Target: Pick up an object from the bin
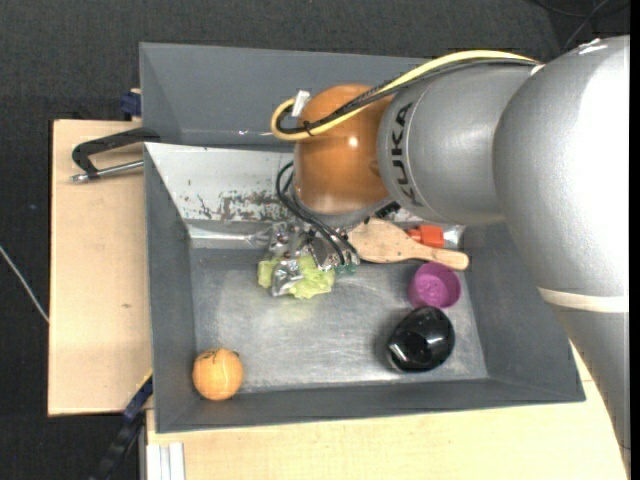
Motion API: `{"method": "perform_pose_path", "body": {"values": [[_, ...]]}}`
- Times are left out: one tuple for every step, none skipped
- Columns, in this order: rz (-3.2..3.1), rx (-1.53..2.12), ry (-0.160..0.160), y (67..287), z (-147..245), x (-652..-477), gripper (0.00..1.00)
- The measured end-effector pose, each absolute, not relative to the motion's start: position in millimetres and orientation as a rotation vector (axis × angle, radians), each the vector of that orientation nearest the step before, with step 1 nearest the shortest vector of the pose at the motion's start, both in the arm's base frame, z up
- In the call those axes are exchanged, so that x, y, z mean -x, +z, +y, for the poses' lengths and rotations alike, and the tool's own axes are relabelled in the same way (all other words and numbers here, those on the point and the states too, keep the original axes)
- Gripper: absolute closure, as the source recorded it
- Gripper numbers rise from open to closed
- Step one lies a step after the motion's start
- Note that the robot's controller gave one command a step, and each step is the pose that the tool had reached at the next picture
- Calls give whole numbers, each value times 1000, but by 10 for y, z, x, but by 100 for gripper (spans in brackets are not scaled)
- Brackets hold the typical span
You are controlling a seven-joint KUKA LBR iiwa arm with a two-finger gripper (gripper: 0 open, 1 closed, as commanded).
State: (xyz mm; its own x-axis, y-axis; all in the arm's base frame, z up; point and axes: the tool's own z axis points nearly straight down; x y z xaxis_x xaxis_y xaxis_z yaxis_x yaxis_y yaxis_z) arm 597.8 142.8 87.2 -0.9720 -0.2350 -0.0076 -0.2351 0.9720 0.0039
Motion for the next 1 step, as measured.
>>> {"method": "perform_pose_path", "body": {"values": [[3121,373,4,1061,1421,-5957,100]]}}
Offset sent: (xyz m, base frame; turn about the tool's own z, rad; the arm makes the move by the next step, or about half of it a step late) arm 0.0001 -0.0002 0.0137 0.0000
